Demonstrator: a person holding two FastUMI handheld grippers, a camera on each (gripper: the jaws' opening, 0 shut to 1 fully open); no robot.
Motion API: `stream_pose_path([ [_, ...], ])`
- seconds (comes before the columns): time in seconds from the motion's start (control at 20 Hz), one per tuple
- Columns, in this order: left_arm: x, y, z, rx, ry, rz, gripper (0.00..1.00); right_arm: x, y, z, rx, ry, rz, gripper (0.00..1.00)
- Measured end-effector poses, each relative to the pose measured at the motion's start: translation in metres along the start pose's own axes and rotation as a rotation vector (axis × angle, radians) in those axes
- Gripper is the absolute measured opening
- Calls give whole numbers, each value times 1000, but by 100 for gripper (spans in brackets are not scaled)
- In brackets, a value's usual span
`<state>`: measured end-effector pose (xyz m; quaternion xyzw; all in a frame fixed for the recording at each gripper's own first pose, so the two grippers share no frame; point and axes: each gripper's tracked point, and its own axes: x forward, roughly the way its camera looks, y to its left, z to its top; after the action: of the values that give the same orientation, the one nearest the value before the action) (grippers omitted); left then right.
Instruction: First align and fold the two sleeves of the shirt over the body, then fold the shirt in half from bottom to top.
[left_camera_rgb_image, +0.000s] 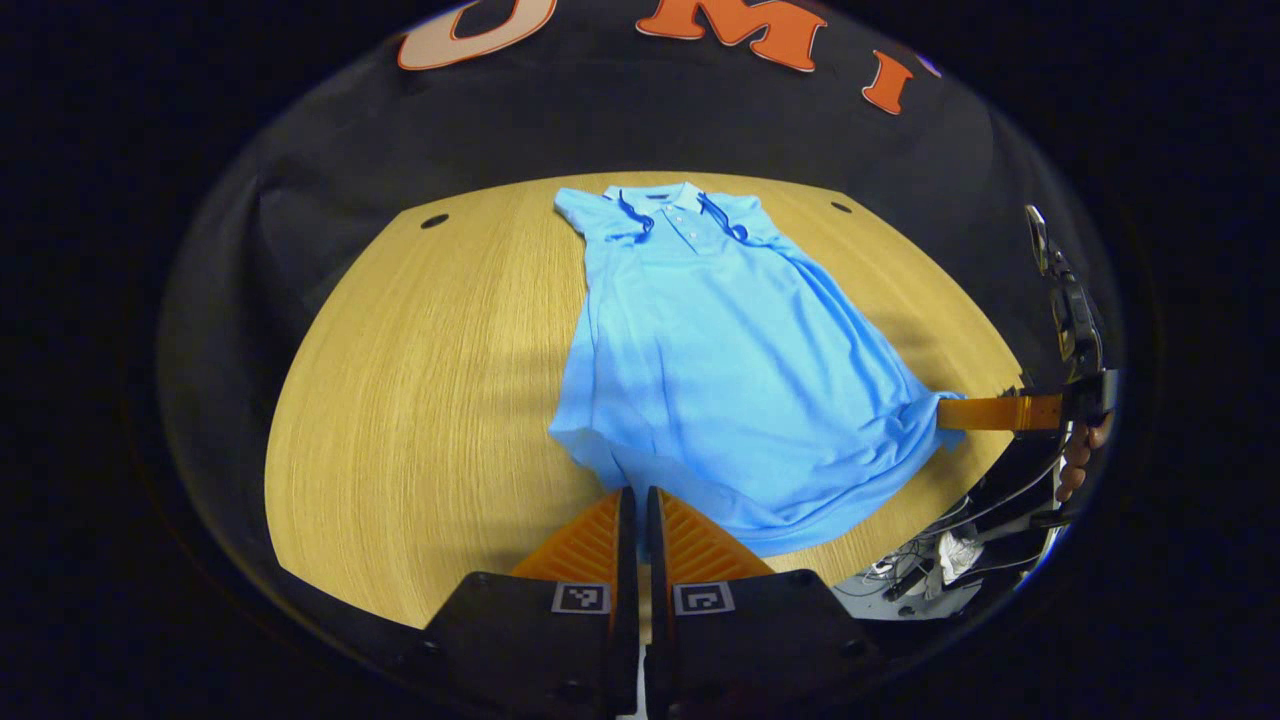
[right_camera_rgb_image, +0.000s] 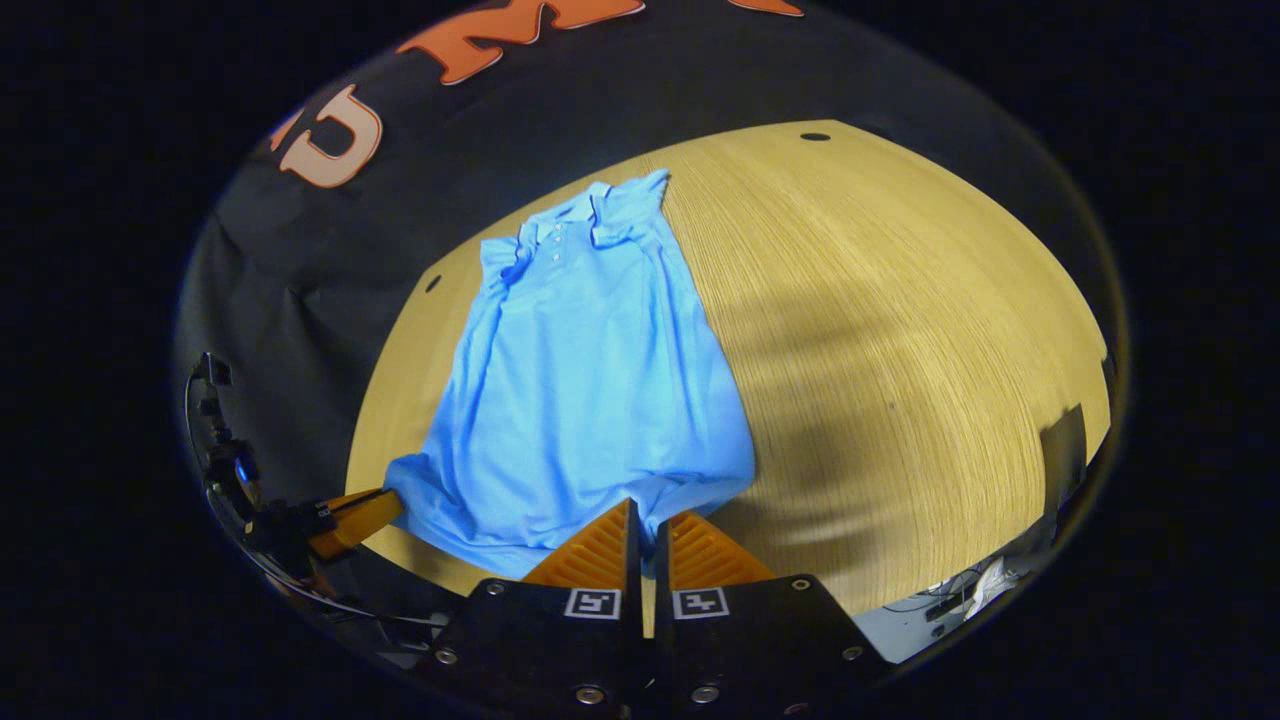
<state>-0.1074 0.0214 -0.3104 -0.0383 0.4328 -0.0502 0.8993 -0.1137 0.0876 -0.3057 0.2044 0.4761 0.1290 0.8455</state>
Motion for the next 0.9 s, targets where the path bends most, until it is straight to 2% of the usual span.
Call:
stream_pose_path([
  [0.45,6,11,113,-10,-141,-17,10,-4,33,102,-17,-125,59,5],
  [0.9,54,48,214,-9,-230,10,9,29,45,204,-4,-204,47,5],
])
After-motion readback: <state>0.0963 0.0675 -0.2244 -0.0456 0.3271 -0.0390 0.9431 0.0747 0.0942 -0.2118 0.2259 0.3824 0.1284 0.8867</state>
